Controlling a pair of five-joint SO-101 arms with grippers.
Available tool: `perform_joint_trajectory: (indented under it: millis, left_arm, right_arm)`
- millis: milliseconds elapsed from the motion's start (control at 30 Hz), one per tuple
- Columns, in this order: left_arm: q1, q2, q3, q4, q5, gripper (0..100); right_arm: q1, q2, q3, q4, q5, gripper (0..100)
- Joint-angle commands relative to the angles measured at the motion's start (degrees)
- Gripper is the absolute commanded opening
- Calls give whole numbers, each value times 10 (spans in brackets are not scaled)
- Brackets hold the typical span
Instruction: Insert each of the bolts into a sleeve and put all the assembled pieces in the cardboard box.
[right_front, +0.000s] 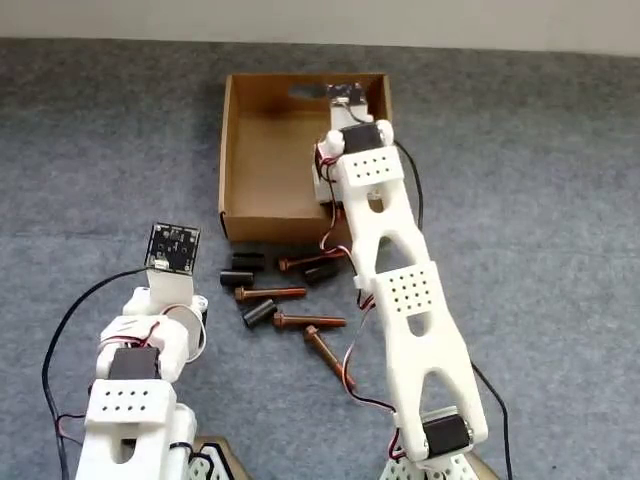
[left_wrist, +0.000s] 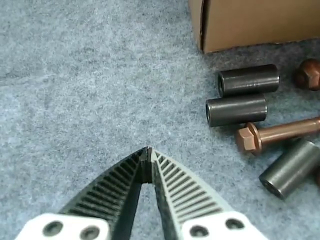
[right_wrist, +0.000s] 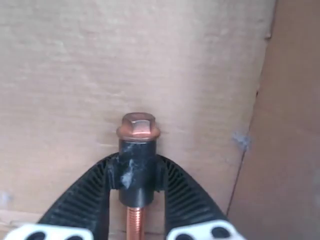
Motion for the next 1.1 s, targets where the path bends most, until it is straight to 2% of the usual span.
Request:
perform_joint_trajectory:
  millis: [0,100,167,467,767,1067]
  left_arm:
    - [-6,-4,-3,-11,0,8]
    - [-6,-4,-3,-11,0,8]
    - [-6,-4,-3,-11,0,8]
    - [-6,-4,-3,-11,0,8]
    - [-6,-4,-3,-11,0,8]
    - [-6,-4,-3,-11,0,8]
  right_arm:
    - [-2,-10,-26,-5,-5,50]
    - [-2,-15,-30,-3,-3,139]
    - [-2,-21,-43,-4,-2,163]
    - [-2,-79,-161,29,-2,159]
    - [35,-179,-162,54,42,159]
    - [60,-306,-138,58,44,159]
